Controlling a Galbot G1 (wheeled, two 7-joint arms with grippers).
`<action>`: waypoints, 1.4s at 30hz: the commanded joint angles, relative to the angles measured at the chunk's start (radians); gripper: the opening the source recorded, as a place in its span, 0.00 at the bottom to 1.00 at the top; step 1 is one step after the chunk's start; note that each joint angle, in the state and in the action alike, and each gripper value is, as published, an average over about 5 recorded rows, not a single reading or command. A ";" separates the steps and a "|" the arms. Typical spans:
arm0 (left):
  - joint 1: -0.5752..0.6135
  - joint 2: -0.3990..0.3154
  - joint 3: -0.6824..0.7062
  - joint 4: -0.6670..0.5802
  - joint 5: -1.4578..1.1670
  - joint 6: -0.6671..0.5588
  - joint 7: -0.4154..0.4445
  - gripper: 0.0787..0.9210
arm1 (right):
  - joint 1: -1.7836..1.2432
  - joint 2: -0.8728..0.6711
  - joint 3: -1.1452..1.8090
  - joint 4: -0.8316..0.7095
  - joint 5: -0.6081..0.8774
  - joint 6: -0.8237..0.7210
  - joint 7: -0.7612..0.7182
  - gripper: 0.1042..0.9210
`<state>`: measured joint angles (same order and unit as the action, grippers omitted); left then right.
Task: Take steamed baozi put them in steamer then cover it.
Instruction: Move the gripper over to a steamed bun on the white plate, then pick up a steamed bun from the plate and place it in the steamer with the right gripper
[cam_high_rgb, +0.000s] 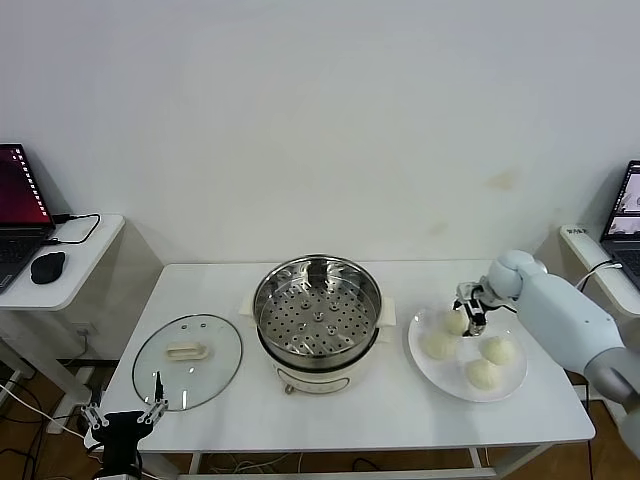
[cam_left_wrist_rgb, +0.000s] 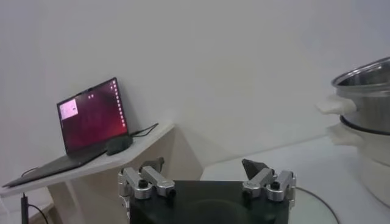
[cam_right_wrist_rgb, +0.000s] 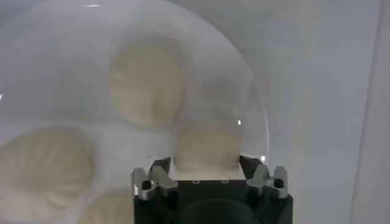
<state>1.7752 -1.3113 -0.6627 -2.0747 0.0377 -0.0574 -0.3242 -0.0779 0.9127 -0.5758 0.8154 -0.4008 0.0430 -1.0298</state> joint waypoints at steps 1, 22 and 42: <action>-0.002 -0.002 0.000 -0.002 0.000 -0.001 -0.001 0.88 | 0.003 0.002 -0.006 -0.003 0.001 0.001 0.001 0.68; -0.021 0.017 0.013 -0.023 -0.016 0.000 -0.002 0.88 | 0.547 -0.335 -0.420 0.533 0.479 -0.075 -0.046 0.65; -0.042 0.024 -0.019 -0.025 -0.041 0.004 -0.002 0.88 | 0.785 0.132 -0.710 0.547 0.638 0.020 0.037 0.64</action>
<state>1.7336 -1.2898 -0.6683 -2.1006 -0.0005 -0.0551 -0.3266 0.6344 0.8656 -1.1829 1.3429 0.1846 0.0232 -1.0212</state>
